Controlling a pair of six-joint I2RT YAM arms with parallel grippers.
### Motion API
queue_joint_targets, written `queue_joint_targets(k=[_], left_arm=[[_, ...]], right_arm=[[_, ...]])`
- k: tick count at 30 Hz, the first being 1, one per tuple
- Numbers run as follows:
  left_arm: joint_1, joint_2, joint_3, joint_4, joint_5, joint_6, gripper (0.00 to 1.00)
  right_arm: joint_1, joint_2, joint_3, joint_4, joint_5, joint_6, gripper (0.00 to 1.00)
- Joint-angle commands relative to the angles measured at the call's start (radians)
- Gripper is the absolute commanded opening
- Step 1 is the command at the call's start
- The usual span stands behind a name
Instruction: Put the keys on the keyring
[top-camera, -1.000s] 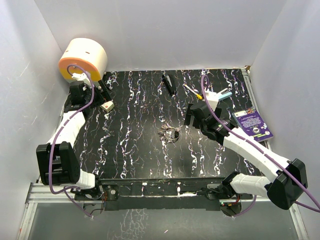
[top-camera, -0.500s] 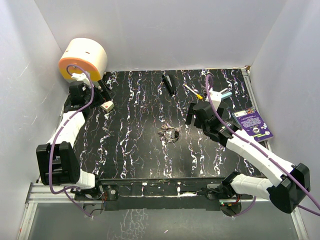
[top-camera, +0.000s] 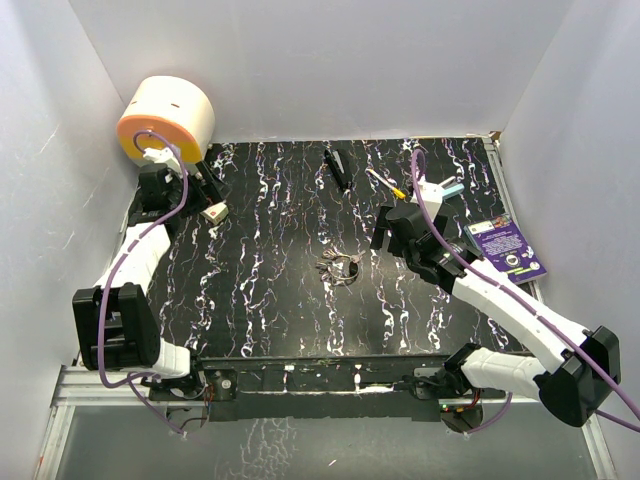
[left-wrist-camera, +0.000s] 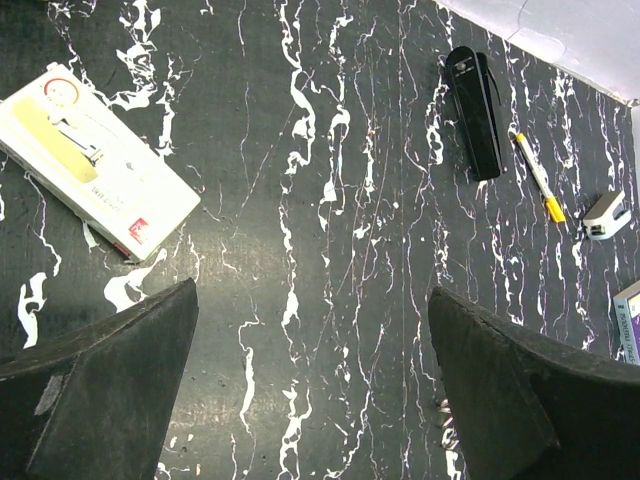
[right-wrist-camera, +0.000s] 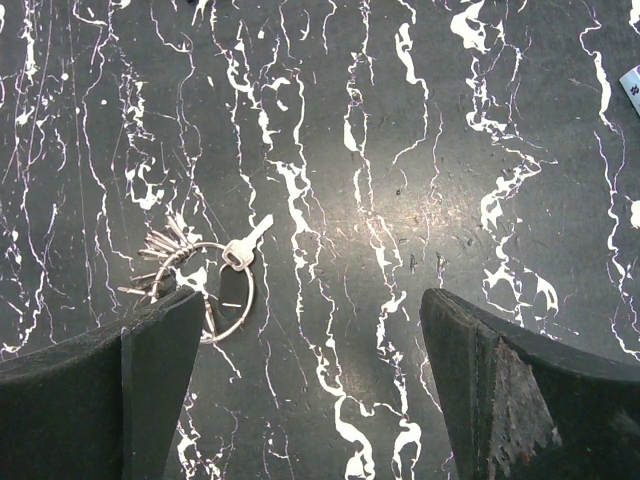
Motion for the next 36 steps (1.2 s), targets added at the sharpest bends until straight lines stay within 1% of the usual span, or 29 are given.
queue_joint_targets(k=[1,23,26,36], left_arm=[[0.008,-0.052,-0.004,0.025,0.018,0.000,0.97],[0.009,-0.052,-0.011,0.034,0.019,-0.003,0.97],[0.011,-0.080,-0.016,0.036,0.019,-0.002,0.97],[0.012,-0.066,-0.014,0.036,0.021,-0.004,0.97]], right_arm=[[0.000,-0.018,-0.007,0.022,0.025,-0.001,0.98],[0.000,-0.003,-0.002,0.022,0.025,-0.001,0.98],[-0.001,-0.003,-0.004,0.022,0.025,-0.001,0.98],[0.000,-0.006,-0.013,0.022,0.025,-0.001,0.98]])
